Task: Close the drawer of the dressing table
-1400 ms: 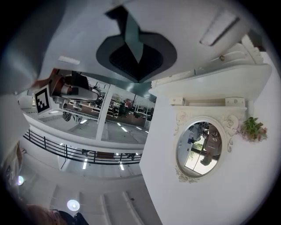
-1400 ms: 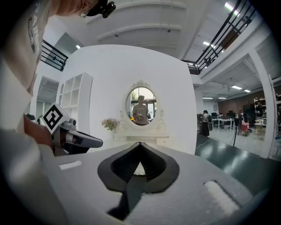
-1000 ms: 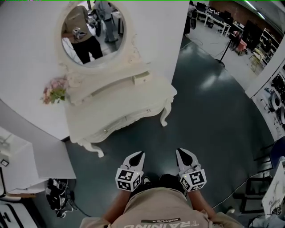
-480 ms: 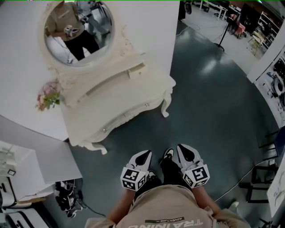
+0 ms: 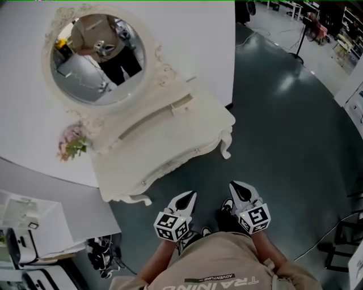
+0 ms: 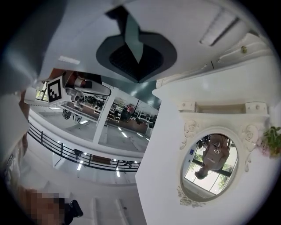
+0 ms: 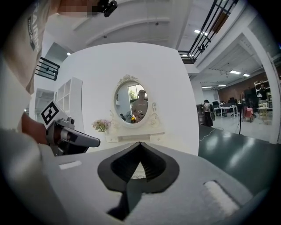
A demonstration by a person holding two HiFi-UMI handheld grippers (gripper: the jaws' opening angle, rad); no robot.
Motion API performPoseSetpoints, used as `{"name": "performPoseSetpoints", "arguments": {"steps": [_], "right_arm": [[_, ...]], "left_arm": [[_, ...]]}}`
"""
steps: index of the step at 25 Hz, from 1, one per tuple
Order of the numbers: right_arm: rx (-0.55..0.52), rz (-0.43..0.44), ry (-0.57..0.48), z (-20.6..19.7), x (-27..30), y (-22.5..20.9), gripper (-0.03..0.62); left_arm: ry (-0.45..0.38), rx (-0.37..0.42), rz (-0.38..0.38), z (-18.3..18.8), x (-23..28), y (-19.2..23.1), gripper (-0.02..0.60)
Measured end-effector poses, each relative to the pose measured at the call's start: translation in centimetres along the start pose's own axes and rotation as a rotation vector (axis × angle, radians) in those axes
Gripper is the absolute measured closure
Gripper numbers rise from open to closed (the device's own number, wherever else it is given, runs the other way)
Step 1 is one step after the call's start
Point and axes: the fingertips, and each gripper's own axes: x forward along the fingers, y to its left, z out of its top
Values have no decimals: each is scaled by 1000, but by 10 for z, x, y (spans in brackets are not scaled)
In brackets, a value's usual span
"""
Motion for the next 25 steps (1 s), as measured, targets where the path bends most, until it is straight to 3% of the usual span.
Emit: {"name": "performPoseSetpoints", "arguments": {"steps": [6,15,25], "right_arm": [[-11,58,-19,22,38,-41,592],[-18,89,-21,39,68,-97,592],[14,78,30,33,102,-120,592]], "left_arm": [[-30,3,60,37,44,20,563],[-34,-19,124,55,93,34,563],[-5,-52,117,63,128,58,563]]}}
